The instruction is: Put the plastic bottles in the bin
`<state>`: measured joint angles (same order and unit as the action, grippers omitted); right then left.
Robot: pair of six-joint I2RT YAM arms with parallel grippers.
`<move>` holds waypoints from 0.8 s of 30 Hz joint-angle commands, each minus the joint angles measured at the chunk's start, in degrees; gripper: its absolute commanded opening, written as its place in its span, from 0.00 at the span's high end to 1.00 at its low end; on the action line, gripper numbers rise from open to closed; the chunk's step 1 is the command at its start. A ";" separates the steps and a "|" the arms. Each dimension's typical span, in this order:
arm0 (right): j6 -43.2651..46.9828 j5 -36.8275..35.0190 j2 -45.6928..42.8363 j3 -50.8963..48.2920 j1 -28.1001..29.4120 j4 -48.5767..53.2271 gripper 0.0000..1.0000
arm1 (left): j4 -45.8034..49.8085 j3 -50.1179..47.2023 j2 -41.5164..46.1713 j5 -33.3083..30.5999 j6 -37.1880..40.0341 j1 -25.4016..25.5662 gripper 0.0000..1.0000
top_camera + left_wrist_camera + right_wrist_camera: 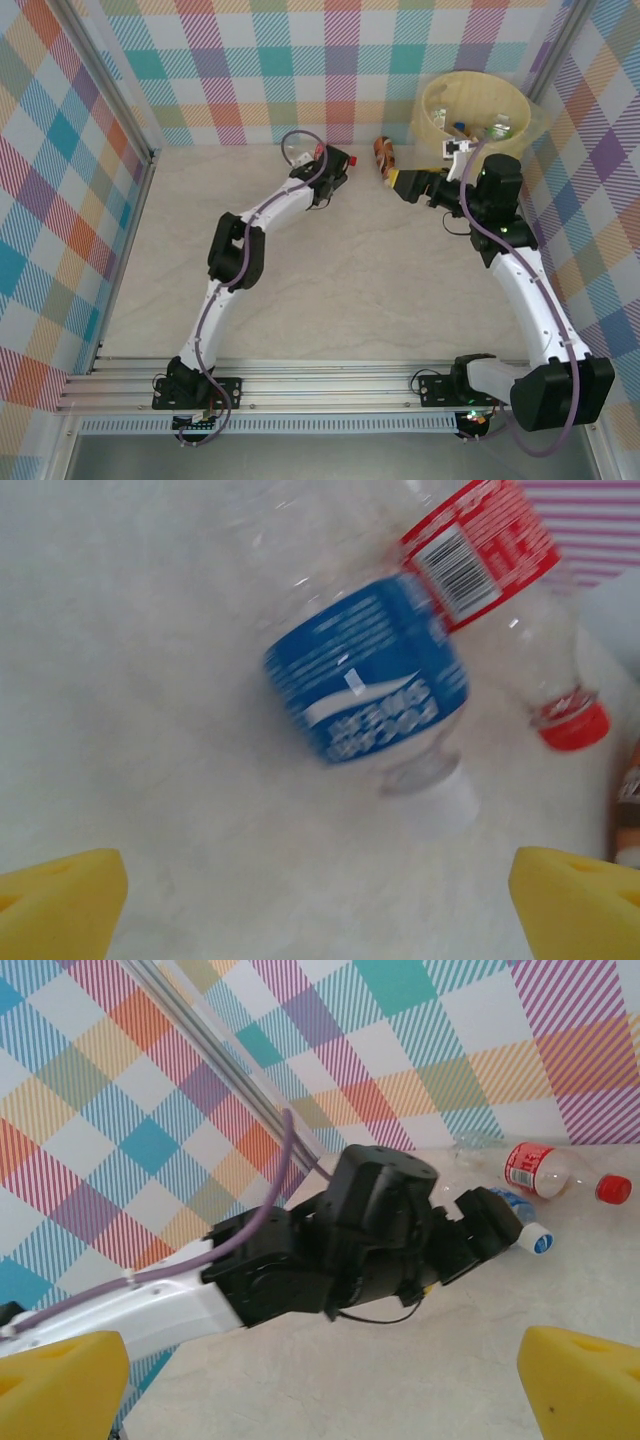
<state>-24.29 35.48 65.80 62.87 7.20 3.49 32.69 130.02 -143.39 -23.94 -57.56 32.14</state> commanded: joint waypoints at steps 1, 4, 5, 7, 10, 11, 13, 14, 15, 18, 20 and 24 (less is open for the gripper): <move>2.15 -0.90 -0.85 -0.73 -0.11 -0.20 0.00 | 4.72 10.87 -7.30 -2.56 1.87 -1.49 0.03; 2.15 -1.08 -0.71 -0.60 -0.08 0.55 0.00 | 4.43 18.54 -13.25 0.00 3.62 -2.72 0.04; 2.23 -1.18 -0.67 -0.57 -0.09 0.73 0.00 | 4.80 20.46 -14.71 0.93 3.60 -3.22 0.04; 2.45 -1.62 -0.53 -0.32 -0.14 1.11 0.00 | 5.46 23.28 -17.31 3.01 3.51 -4.30 0.07; 2.59 -1.90 -0.56 0.14 -0.10 1.55 0.00 | 3.96 23.90 -18.85 5.75 4.76 -5.13 0.09; 2.58 -1.95 -0.61 0.23 -0.09 1.52 0.00 | 3.58 24.15 -19.30 6.37 5.41 -5.15 0.10; 2.57 -2.08 -0.50 0.40 -0.10 1.54 0.00 | 3.74 25.04 -19.82 7.28 6.70 -5.26 0.14; 2.58 -2.22 -0.50 0.41 -0.08 1.61 0.00 | 4.02 25.11 -19.90 7.50 7.16 -5.35 0.16; 2.50 -2.28 -0.40 0.41 -0.10 1.61 0.00 | 4.73 25.10 -19.73 7.61 7.49 -5.42 0.20; 2.58 -2.40 -0.36 0.49 -0.13 1.64 0.00 | 6.28 24.87 -19.03 7.48 8.94 -5.52 0.29; 2.50 -2.44 -0.27 0.50 -0.10 1.55 0.00 | 6.92 24.79 -18.82 7.00 9.67 -5.52 0.36; 2.42 -2.44 -0.32 0.42 -0.08 1.62 0.00 | 8.36 23.53 -17.67 6.44 9.97 -5.53 0.45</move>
<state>-23.07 33.39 65.67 62.65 7.20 5.28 36.12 154.06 -161.45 -17.21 -49.04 27.27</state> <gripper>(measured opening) 0.996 0.591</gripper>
